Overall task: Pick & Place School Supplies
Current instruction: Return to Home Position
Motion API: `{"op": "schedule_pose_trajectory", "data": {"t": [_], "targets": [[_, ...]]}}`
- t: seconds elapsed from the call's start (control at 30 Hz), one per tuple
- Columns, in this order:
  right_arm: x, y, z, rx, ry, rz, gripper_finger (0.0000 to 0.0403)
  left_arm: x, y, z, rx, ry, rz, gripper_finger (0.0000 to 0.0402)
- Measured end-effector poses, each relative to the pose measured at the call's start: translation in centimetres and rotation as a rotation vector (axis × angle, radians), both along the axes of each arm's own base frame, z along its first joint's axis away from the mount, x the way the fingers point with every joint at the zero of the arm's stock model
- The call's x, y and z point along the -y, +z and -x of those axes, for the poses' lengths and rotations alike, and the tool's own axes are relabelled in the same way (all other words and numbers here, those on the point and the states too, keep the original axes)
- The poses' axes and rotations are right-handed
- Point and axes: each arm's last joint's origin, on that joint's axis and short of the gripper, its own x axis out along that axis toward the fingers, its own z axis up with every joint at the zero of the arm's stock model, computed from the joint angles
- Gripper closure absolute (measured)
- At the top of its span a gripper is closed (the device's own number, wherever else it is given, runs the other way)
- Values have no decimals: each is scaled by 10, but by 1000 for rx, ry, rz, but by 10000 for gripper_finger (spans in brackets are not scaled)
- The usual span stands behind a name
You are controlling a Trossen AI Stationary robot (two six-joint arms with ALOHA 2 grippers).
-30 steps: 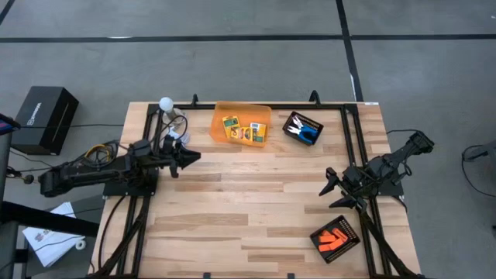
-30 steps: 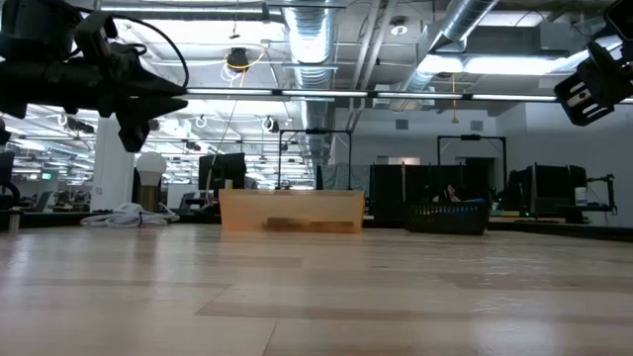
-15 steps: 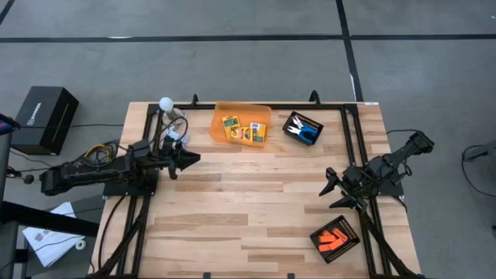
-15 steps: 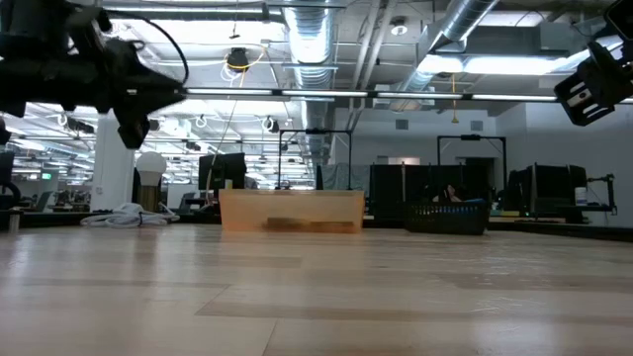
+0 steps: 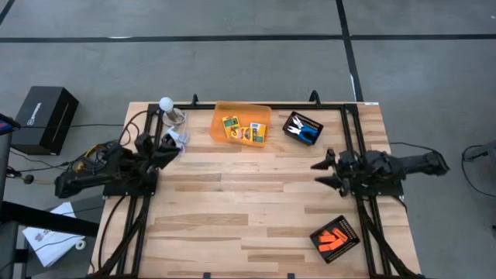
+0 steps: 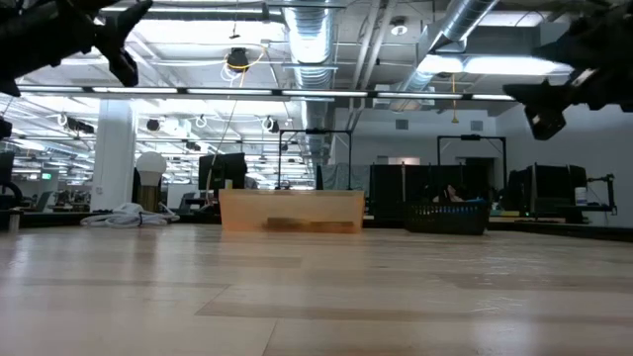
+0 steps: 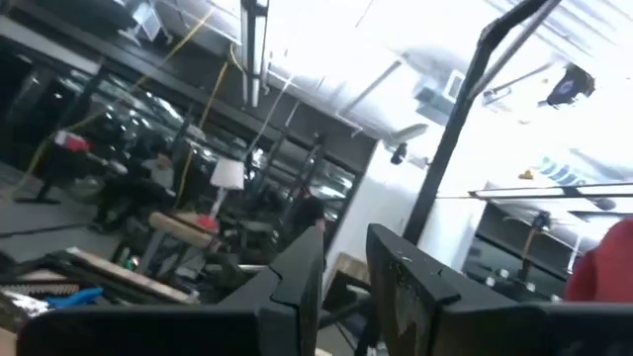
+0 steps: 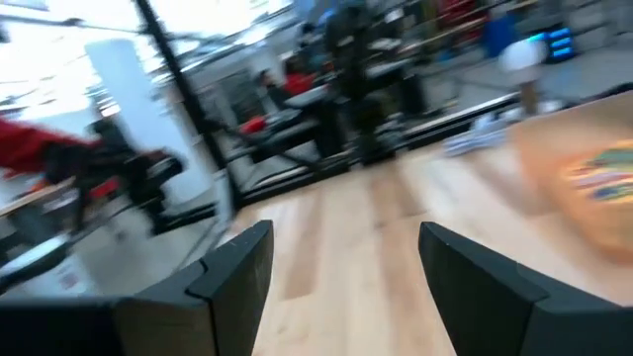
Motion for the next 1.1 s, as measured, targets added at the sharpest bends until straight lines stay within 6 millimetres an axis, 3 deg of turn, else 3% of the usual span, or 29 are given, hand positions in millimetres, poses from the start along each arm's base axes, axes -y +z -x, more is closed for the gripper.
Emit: {"op": "schedule_pose_trajectory", "data": {"t": [0.13,0.9,1.1], "targets": [[6,0,-1,4,-74,-1,159,4,2,1,26,-45,-5,324],[4,0,-1,-1,-43,0,159,6,-3,-7,-46,-82,7,324],[4,-1,-1,-6,-43,1,159,5,-20,-13,-228,-81,39,324]]}}
